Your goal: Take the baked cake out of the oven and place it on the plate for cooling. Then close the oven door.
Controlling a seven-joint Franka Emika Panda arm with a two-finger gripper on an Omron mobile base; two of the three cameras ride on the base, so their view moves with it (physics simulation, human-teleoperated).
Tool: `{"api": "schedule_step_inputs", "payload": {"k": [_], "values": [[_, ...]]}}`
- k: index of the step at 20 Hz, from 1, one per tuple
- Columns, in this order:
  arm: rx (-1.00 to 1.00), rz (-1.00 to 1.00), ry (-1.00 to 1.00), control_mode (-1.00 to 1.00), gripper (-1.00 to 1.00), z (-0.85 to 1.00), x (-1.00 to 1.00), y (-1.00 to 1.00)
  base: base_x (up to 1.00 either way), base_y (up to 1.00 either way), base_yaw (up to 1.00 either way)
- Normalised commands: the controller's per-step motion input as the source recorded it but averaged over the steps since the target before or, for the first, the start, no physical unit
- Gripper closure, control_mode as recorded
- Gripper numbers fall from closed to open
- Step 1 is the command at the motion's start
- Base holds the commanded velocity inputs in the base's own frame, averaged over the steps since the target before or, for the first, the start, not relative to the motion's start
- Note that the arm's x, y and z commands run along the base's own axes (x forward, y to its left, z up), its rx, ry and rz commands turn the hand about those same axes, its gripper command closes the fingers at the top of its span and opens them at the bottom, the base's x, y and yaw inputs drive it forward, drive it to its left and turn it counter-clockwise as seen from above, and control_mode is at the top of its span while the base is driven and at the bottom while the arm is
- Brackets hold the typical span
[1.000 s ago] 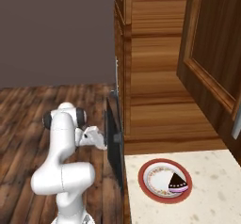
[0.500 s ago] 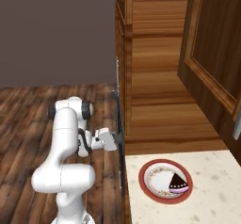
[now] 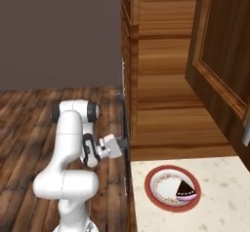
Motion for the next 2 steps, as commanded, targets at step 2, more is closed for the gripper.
{"api": "schedule_step_inputs", "payload": {"k": [2], "values": [[0.07, 0.18, 0.07, -1.00, -1.00, 0.26, 0.19, -0.49, 0.00, 0.00, 0.00]]}}
